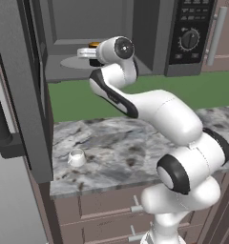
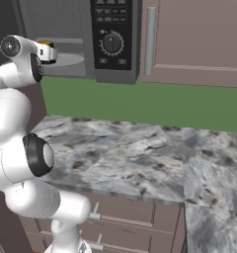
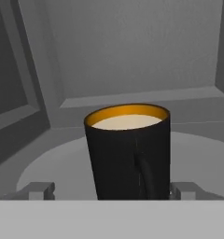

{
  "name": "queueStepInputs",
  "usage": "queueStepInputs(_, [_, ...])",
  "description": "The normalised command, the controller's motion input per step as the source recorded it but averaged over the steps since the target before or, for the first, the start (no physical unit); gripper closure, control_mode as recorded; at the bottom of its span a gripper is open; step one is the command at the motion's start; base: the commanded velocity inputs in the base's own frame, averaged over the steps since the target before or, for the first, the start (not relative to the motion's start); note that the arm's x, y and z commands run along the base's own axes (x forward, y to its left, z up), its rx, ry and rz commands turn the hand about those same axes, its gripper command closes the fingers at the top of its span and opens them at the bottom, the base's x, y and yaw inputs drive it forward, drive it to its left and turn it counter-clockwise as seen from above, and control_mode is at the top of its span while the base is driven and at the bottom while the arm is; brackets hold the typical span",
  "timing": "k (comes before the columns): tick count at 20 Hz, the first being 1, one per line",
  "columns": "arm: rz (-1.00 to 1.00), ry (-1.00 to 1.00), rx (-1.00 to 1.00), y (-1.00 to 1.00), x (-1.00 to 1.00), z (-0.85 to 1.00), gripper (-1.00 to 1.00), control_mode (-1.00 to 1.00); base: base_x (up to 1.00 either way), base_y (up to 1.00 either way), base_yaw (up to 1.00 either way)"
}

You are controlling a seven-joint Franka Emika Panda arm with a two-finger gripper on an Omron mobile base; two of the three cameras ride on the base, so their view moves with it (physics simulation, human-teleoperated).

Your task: Pick the mug from the counter and place it inside the microwave. Then close the microwave.

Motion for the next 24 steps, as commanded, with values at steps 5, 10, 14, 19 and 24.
queueStepInputs(5, [-0.01,0.0,0.01,0.0,-0.63,0.19,-1.0,-1.0,0.0,0.0,0.0])
queueStepInputs(10, [-0.05,0.01,0.01,-0.07,-0.78,0.23,-1.0,-1.0,0.0,0.0,0.0])
queueStepInputs(14, [-0.08,0.09,0.0,-0.17,-0.75,0.16,-1.0,-1.0,0.0,0.0,0.0])
queueStepInputs(19, [-0.07,0.11,0.0,-0.18,-0.76,0.15,-1.0,-1.0,0.0,0.0,0.0])
queueStepInputs(24, [-0.04,0.01,0.0,-0.18,-0.88,0.2,-1.0,-1.0,0.0,0.0,0.0])
